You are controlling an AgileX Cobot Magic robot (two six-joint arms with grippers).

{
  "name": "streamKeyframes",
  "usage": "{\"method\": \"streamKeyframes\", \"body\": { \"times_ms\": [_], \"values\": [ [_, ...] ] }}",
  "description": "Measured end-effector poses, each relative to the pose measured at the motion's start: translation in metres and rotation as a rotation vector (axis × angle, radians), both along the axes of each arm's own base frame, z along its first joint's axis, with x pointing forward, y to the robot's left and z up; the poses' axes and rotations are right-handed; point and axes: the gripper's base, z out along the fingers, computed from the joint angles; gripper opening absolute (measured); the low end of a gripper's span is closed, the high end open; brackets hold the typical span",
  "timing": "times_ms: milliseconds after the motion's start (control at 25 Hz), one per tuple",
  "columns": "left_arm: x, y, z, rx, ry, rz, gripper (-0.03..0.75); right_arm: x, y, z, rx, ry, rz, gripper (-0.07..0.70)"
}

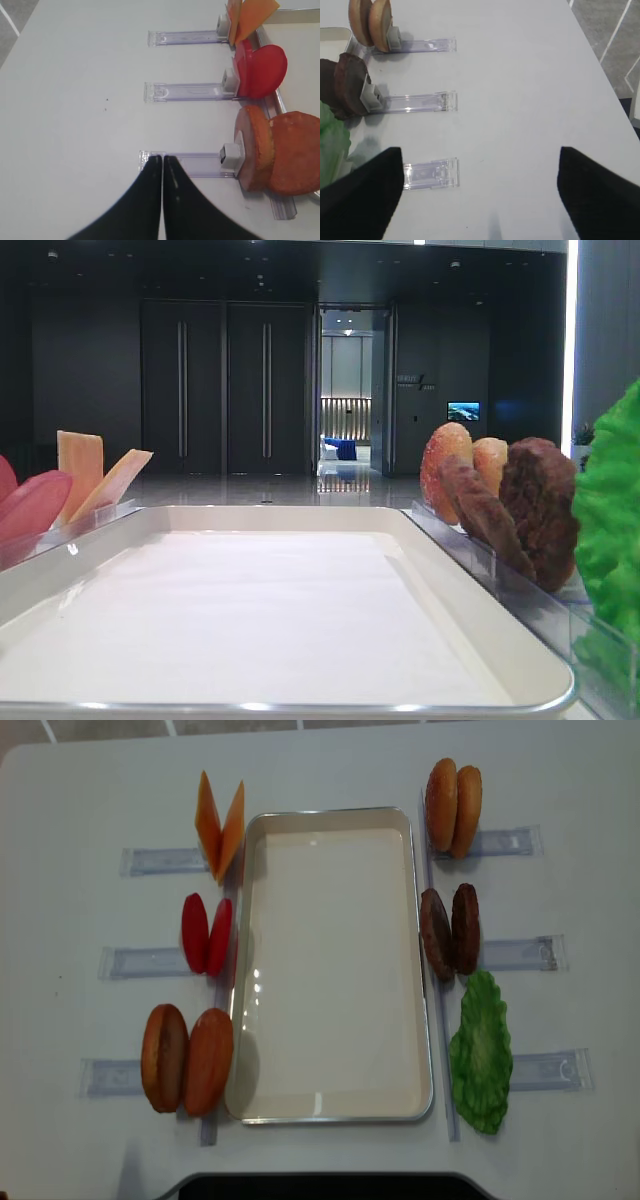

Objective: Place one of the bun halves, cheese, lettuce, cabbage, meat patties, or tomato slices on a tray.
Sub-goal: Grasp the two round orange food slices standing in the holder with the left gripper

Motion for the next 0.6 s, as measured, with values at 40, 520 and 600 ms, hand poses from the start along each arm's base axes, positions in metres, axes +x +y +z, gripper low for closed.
{"method": "streamKeyframes", "body": {
  "times_ms": [40, 520, 600],
  "values": [
    [0.0, 0.0, 0.0, 0.0, 0.0, 0.0, -0.001, 0.0, 0.0, 0.0, 0.0, 0.0, 0.0, 0.591],
    [0.0, 0.0, 0.0, 0.0, 0.0, 0.0, -0.001, 0.0, 0.0, 0.0, 0.0, 0.0, 0.0, 0.591],
    [0.0, 0.0, 0.0, 0.0, 0.0, 0.0, -0.001, 0.0, 0.0, 0.0, 0.0, 0.0, 0.0, 0.591]
  ]
}}
